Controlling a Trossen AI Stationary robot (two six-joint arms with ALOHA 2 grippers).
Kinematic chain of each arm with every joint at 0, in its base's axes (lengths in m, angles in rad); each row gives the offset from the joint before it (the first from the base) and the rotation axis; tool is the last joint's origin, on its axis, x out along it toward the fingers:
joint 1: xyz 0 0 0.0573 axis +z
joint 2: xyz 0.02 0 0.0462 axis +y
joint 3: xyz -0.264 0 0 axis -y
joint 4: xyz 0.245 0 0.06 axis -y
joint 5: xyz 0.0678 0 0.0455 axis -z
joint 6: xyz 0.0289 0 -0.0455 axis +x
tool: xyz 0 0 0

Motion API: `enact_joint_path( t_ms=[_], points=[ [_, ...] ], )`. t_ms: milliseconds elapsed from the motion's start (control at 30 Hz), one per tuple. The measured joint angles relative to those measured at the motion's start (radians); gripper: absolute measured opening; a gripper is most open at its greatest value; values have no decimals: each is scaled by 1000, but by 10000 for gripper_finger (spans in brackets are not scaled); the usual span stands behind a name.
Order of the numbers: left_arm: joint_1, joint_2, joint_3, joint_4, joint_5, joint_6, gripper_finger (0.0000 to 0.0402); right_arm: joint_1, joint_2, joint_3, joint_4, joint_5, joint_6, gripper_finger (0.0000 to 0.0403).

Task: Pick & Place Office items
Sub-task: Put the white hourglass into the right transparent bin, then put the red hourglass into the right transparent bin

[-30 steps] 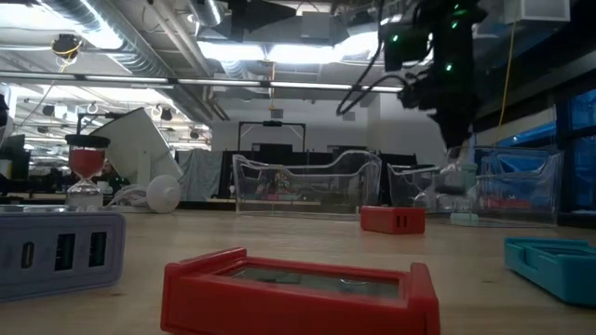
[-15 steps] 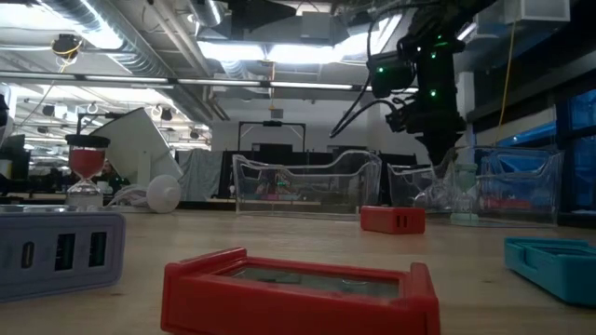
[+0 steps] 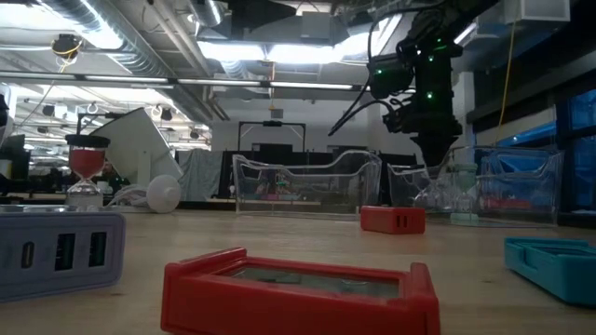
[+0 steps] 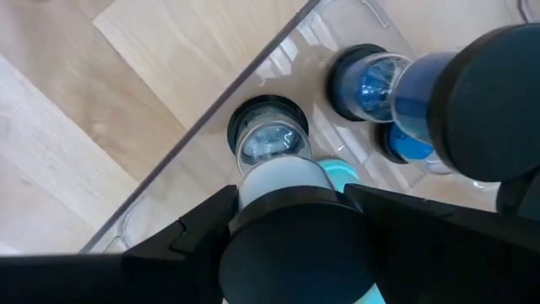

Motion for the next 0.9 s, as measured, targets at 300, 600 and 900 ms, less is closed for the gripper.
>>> enact_joint_path(
  t_ms=[300, 600, 900],
  points=[
    [0, 0, 0, 0, 0, 0, 296, 0, 0, 0, 25, 4, -3, 270],
    [0, -54, 1, -105, -1, 22, 296, 1, -55, 38, -64, 6, 9, 320],
    [-53, -161, 2, -605, 36, -151, 296, 70, -250, 175, -77, 17, 50, 327]
  ],
)
